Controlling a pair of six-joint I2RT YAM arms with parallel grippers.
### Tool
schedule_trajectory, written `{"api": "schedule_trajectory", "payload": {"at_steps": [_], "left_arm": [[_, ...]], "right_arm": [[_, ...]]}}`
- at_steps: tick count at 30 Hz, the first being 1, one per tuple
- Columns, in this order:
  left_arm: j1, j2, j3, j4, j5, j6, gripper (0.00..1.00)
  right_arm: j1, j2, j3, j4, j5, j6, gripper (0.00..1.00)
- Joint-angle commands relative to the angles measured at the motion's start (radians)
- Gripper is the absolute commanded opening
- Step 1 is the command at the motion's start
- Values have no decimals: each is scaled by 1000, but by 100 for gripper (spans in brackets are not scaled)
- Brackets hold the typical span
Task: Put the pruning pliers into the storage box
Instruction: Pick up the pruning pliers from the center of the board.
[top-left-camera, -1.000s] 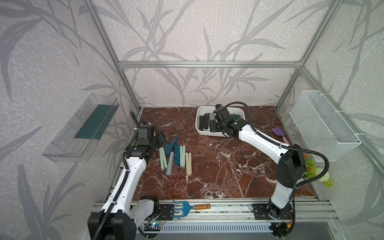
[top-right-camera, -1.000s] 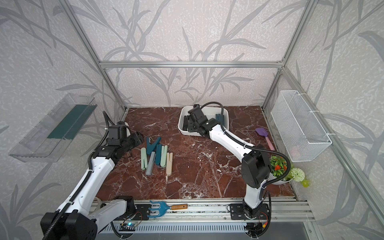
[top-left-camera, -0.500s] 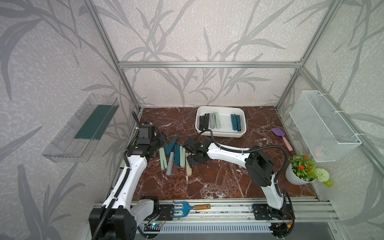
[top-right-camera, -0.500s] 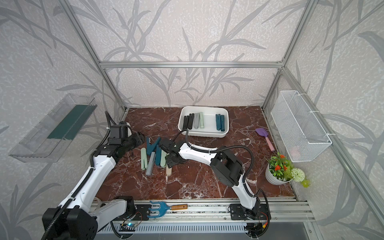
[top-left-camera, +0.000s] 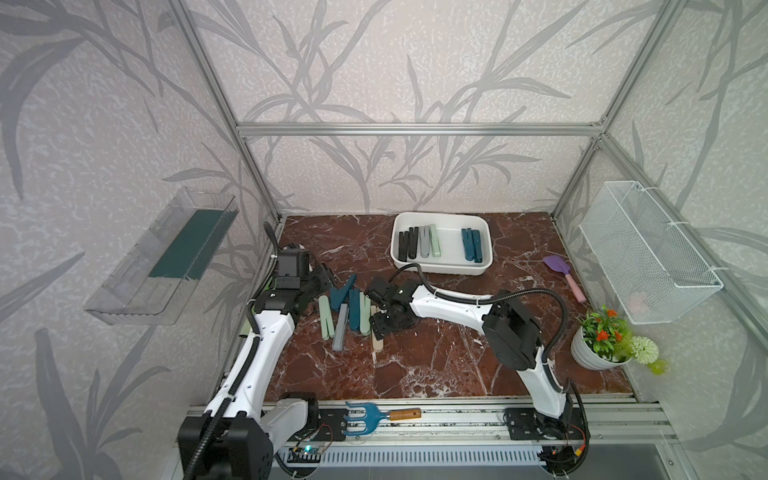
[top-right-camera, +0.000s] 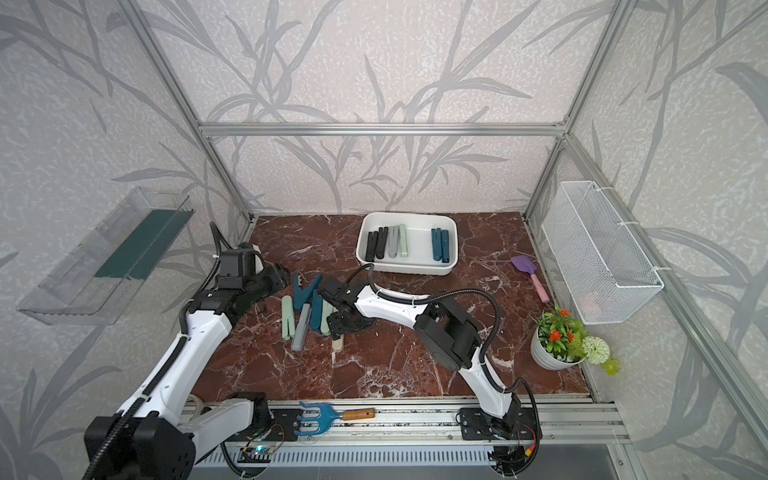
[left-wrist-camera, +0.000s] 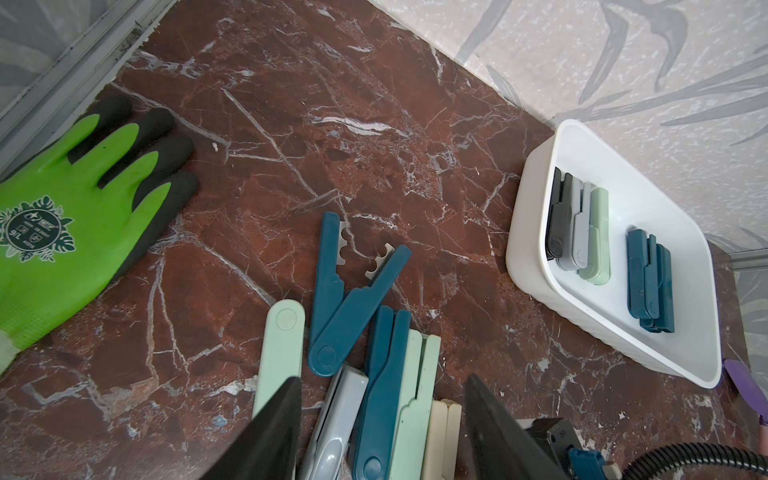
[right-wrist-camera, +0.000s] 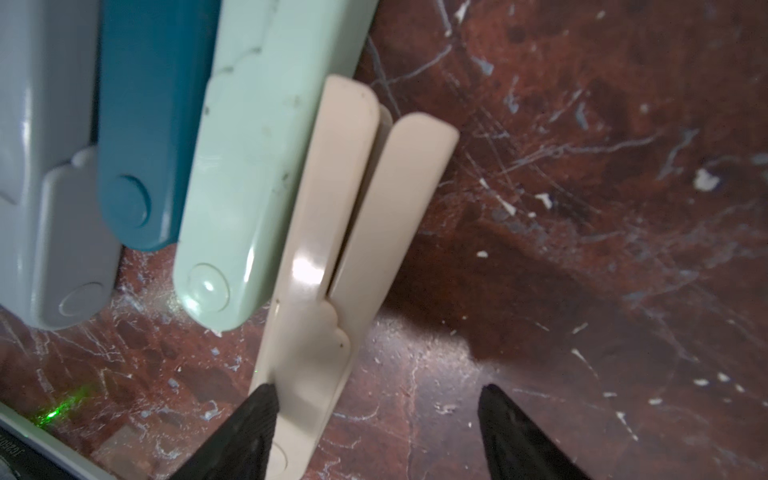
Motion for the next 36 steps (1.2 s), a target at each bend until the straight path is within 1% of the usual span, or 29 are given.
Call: {"api": "schedule_trajectory", "payload": {"at_steps": [1, 10, 16, 20, 25, 29, 31, 36], "left_arm": [[4, -11, -7, 4, 3, -1, 62], [3, -1, 0, 7, 22, 2, 62], [3, 0, 3, 7, 26, 2, 63], [4, -3, 5, 5, 23, 5, 63], [4, 2, 6, 5, 24, 6, 63], [4, 0, 3, 9, 24, 5, 63], [4, 0, 3, 10, 24, 6, 63], [2, 5, 0, 18, 28, 0, 63]], "right_arm": [[33, 55, 27, -54, 47, -34, 76], [36, 65, 26, -55, 71, -36, 75], [37, 74, 26, -44, 78, -40, 71], [36, 65, 13, -30, 84, -37, 63], [36, 44, -9, 1, 76, -37, 46], [36, 24, -28, 14, 80, -34, 29], [33, 12, -37, 19, 83, -31, 24], [20, -37, -54, 18, 106, -31, 22]]}}
